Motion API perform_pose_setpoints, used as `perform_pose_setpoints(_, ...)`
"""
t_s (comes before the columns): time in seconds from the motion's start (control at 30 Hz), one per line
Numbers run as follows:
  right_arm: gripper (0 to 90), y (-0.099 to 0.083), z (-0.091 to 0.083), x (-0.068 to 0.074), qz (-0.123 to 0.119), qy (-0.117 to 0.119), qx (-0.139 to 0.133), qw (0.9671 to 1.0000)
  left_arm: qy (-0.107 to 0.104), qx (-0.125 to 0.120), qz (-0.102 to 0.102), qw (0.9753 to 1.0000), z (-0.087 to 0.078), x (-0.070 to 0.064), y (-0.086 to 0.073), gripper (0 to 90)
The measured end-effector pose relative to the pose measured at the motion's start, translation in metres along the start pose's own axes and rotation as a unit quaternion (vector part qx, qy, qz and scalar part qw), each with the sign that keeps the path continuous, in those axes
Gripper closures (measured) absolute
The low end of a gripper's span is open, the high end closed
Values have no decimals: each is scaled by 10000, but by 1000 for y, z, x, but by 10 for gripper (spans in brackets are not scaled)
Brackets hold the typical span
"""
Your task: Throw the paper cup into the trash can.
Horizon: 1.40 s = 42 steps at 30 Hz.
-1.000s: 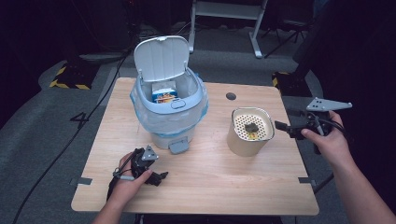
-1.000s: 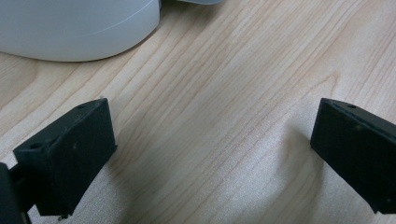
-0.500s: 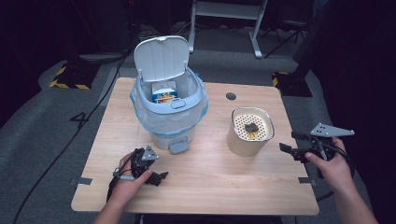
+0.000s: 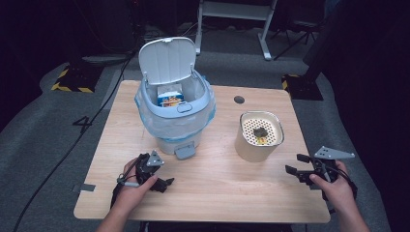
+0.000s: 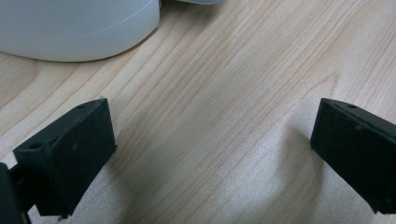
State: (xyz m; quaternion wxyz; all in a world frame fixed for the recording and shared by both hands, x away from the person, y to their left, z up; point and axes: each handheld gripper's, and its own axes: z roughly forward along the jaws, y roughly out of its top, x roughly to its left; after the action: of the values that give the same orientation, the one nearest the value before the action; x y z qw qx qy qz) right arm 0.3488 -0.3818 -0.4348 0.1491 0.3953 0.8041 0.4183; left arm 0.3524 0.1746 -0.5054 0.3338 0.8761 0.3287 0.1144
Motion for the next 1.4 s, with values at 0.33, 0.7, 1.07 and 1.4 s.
perform_pose_setpoints(0.33, 223, -31, 11, 2, -104, -145, 105, 9998, -1, 1, 1, 10000, 0, 0, 0, 1)
perform_pose_setpoints(0.7, 215, -53, 26, 8, -182, -311, 239, 9991, 62, 1, -79, 9999, 0, 1, 0, 0)
perform_pose_setpoints(1.07, 139, -60, 38, 11, -206, -522, 453, 9974, 157, -14, -178, 9997, 0, -2, -1, 1)
perform_pose_setpoints(1.4, 114, -59, 41, 14, -131, -605, 482, 9969, 179, -8, -233, 9996, 0, -4, -1, 1)
